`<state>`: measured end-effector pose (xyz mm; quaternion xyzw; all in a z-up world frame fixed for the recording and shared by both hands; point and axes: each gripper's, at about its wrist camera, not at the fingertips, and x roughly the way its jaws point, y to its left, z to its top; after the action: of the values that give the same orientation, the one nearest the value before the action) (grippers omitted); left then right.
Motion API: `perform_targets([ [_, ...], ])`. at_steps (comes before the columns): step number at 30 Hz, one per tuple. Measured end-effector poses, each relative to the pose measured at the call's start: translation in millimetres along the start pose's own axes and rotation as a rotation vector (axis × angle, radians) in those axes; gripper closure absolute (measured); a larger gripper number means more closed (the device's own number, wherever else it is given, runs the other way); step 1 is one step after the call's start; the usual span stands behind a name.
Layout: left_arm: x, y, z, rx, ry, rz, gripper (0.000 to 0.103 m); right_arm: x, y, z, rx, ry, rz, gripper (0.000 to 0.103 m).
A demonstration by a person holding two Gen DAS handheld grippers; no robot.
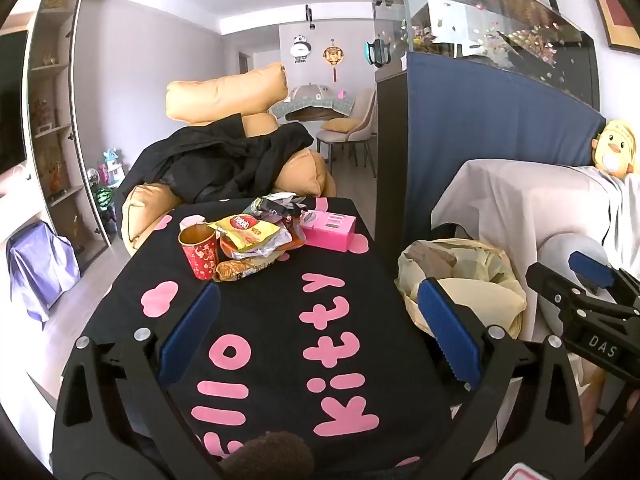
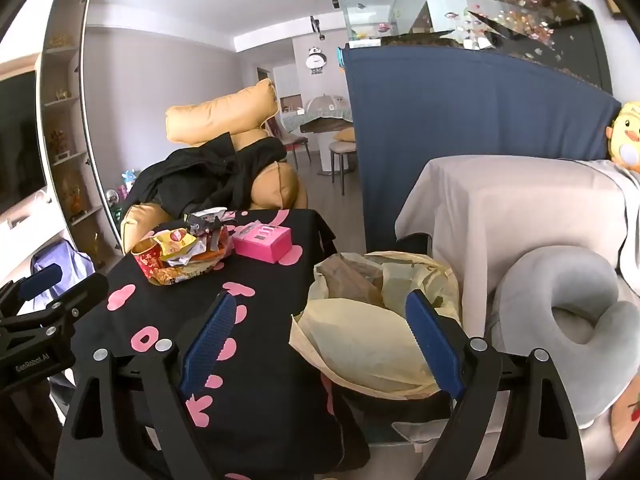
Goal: Collect trash
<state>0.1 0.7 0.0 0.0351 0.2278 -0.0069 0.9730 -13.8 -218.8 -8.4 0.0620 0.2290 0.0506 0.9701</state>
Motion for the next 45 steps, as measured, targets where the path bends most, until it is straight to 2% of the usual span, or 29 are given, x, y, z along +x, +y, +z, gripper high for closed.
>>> perform_targets([
  [45, -3.3, -1.9, 3.8, -0.001, -0.006, -0.004, 0.008, 1.9, -0.8, -0.8, 0.008, 0.009, 0.004, 0.020],
])
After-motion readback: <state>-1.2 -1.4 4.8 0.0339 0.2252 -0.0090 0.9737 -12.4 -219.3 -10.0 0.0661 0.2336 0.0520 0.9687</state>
